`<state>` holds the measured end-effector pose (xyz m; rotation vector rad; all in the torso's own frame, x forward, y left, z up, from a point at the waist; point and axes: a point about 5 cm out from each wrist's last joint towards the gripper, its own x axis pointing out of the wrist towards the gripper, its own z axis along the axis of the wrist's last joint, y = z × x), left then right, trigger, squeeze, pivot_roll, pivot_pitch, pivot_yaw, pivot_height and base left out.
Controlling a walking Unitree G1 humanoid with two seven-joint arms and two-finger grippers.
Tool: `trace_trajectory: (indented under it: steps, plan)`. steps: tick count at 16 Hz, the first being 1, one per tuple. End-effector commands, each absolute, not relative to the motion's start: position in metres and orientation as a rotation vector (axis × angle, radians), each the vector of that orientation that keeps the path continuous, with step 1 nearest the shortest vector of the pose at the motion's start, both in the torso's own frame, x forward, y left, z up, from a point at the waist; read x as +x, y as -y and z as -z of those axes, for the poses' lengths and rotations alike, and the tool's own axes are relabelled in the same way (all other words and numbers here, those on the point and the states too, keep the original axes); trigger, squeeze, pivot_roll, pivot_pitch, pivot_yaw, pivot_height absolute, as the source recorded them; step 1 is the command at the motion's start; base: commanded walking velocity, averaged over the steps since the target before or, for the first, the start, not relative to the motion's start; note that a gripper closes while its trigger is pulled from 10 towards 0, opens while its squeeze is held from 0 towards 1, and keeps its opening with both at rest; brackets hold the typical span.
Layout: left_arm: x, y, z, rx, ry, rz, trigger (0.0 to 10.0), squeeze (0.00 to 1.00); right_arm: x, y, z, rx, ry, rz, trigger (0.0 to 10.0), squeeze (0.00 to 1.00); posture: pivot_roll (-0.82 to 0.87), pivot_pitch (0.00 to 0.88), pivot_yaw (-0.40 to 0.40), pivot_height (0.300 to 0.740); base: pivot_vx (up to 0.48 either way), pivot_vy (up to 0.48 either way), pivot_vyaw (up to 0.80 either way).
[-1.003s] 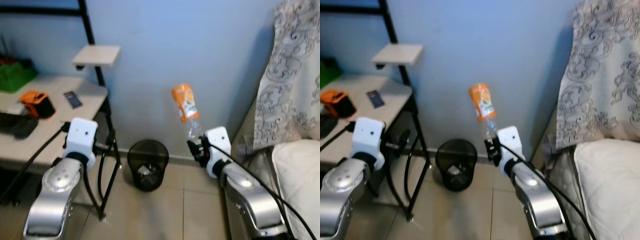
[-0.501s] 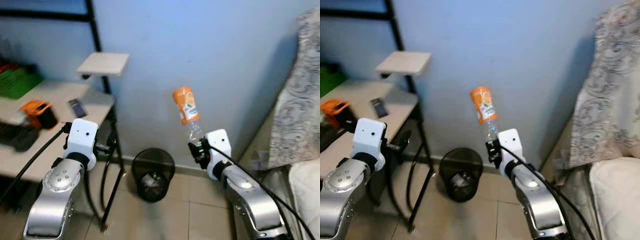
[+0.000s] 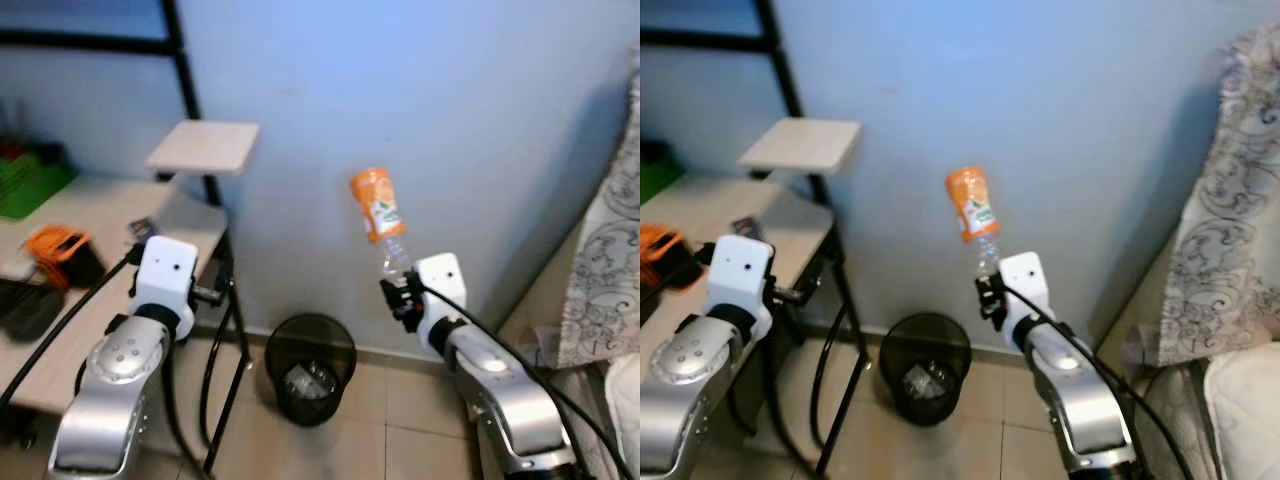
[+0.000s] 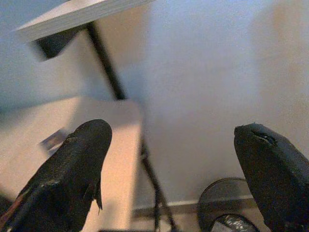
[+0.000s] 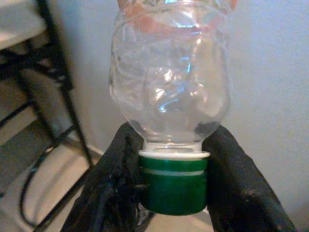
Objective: Clean up the room
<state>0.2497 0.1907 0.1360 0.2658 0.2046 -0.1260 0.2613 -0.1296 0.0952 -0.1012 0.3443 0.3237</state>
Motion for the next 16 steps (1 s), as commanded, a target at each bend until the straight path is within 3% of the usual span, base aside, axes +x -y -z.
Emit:
trace_trajectory:
  steps: [1, 7, 10, 16]
  plan:
    - [0.25, -0.184, -0.135, 0.262, -0.207, 0.156, 10.0, 0.0, 0.262, 0.138, -0.095, -0.112, -0.349, -0.297, 10.0, 0.0, -0.04, 0.0, 0.029, 0.74, 0.319, 0.0, 0.0]
    - [0.248, -0.183, -0.134, 0.258, -0.215, 0.169, 10.0, 0.0, 0.261, 0.142, -0.093, -0.128, -0.377, -0.288, 10.0, 0.0, -0.05, 0.0, 0.029, 0.74, 0.321, 0.0, 0.0]
    - [0.241, -0.174, -0.127, 0.233, -0.247, 0.222, 10.0, 0.0, 0.254, 0.146, -0.077, -0.176, -0.489, -0.323, 10.0, 0.0, -0.04, 0.0, 0.02, 0.74, 0.101, 0.0, 0.0]
    - [0.225, -0.149, -0.111, 0.246, -0.45, 0.659, 10.0, 0.0, 0.25, 0.141, -0.018, -0.388, -0.86, -0.518, 10.0, 0.0, -0.03, 0.0, -0.018, 0.74, 0.0, 0.0, 0.0]
